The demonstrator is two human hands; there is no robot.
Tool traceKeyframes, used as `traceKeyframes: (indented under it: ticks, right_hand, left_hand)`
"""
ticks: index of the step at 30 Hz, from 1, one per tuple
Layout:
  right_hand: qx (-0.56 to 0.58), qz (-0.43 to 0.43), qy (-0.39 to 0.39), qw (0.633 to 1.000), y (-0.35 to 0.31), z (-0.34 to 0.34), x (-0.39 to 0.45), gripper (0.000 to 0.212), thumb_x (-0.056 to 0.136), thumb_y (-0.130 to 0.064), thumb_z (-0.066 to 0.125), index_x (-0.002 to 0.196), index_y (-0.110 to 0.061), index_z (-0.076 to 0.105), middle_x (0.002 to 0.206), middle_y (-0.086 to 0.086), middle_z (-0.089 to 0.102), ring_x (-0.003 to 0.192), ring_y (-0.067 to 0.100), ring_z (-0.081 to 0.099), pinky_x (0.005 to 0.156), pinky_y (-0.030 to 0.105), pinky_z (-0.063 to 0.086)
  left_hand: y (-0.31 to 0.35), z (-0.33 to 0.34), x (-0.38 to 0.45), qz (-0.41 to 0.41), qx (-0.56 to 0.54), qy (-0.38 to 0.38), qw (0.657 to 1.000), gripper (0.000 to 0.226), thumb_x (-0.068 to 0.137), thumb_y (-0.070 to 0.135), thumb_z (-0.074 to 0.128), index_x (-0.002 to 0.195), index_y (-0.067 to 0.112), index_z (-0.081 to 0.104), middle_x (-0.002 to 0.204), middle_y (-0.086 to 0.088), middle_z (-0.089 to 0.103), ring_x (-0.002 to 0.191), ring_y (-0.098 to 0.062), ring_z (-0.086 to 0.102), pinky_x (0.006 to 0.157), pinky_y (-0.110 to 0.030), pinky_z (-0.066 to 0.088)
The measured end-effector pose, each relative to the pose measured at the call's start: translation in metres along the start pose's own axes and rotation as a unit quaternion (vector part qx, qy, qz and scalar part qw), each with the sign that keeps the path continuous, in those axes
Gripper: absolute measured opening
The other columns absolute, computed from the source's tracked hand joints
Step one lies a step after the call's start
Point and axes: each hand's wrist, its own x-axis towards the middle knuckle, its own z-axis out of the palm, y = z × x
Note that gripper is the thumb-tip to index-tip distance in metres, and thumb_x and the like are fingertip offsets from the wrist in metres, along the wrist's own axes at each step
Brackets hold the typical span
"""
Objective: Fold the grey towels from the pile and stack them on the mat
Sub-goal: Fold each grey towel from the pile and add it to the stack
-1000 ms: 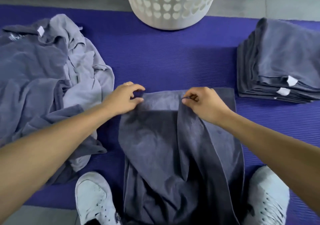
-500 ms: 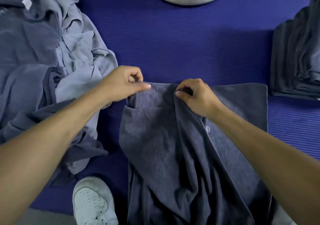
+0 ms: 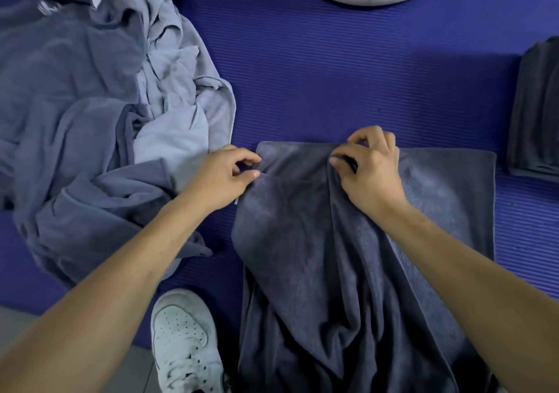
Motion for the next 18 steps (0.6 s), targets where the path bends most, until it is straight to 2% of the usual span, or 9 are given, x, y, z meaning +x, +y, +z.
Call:
traceKeyframes:
  ticks: [2, 5, 8, 10, 13, 18]
  right_hand:
    - [0.011, -0.022, 0.003, 1.0, -0.003, 0.0, -0.001, 0.008, 0.09, -0.02, 0.069, 0.087, -0.016, 0.076, 0.095, 0.003, 0.053, 0.092, 0.025, 0.047, 0.087, 0.036, 0.04]
    - [0.065, -0.006, -0.041, 0.997, -0.007, -0.003, -0.001, 0.01, 0.092, -0.016, 0.066, 0.088, -0.014, 0.074, 0.091, 0.002, 0.056, 0.084, 0.02, 0.055, 0.078, 0.039, 0.052]
    - [0.099, 0.013, -0.057, 0.993, -0.006, -0.003, -0.001, 0.009, 0.093, -0.016, 0.066, 0.09, -0.014, 0.073, 0.094, 0.0, 0.06, 0.081, 0.014, 0.059, 0.074, 0.035, 0.055]
    - [0.106, 0.023, -0.063, 0.992, -0.004, -0.003, -0.002, 0.008, 0.092, -0.016, 0.066, 0.092, -0.015, 0.074, 0.095, 0.0, 0.062, 0.083, 0.013, 0.06, 0.075, 0.026, 0.052]
    - [0.113, 0.04, -0.068, 0.991, -0.002, -0.004, -0.002, 0.008, 0.092, -0.016, 0.067, 0.094, -0.015, 0.074, 0.096, -0.001, 0.065, 0.083, 0.009, 0.058, 0.074, 0.008, 0.041]
    - [0.128, 0.049, -0.058, 0.989, -0.002, -0.007, -0.002, 0.008, 0.09, -0.015, 0.069, 0.095, -0.013, 0.075, 0.092, 0.0, 0.067, 0.076, 0.004, 0.057, 0.075, 0.004, 0.038]
  left_hand:
    - [-0.002, 0.0, 0.0, -0.008, 0.014, -0.031, 0.999, 0.02, 0.089, 0.017, 0.071, 0.109, 0.022, 0.071, 0.106, 0.003, 0.058, 0.079, -0.011, 0.062, 0.067, -0.001, 0.041]
    - [-0.001, -0.004, -0.002, -0.011, 0.049, -0.063, 0.997, 0.01, 0.086, 0.021, 0.075, 0.085, 0.026, 0.067, 0.093, 0.008, 0.056, 0.076, -0.009, 0.058, 0.068, -0.008, 0.039]
    - [-0.005, -0.009, -0.006, 0.0, 0.105, -0.08, 0.991, 0.016, 0.085, 0.018, 0.075, 0.081, 0.026, 0.061, 0.09, 0.009, 0.054, 0.082, -0.009, 0.054, 0.071, -0.015, 0.037]
    - [-0.009, -0.012, -0.008, -0.001, 0.128, -0.082, 0.988, 0.015, 0.086, 0.014, 0.073, 0.083, 0.024, 0.062, 0.089, 0.005, 0.059, 0.083, -0.014, 0.057, 0.074, -0.022, 0.042]
    - [-0.008, -0.015, -0.009, -0.036, 0.06, -0.048, 0.996, 0.012, 0.086, 0.015, 0.073, 0.081, 0.024, 0.068, 0.079, 0.006, 0.065, 0.073, -0.011, 0.061, 0.068, -0.019, 0.046]
    - [0.01, -0.009, 0.01, -0.029, -0.059, 0.033, 0.997, 0.011, 0.084, 0.014, 0.074, 0.083, 0.026, 0.073, 0.077, 0.004, 0.071, 0.07, -0.009, 0.063, 0.07, -0.023, 0.052]
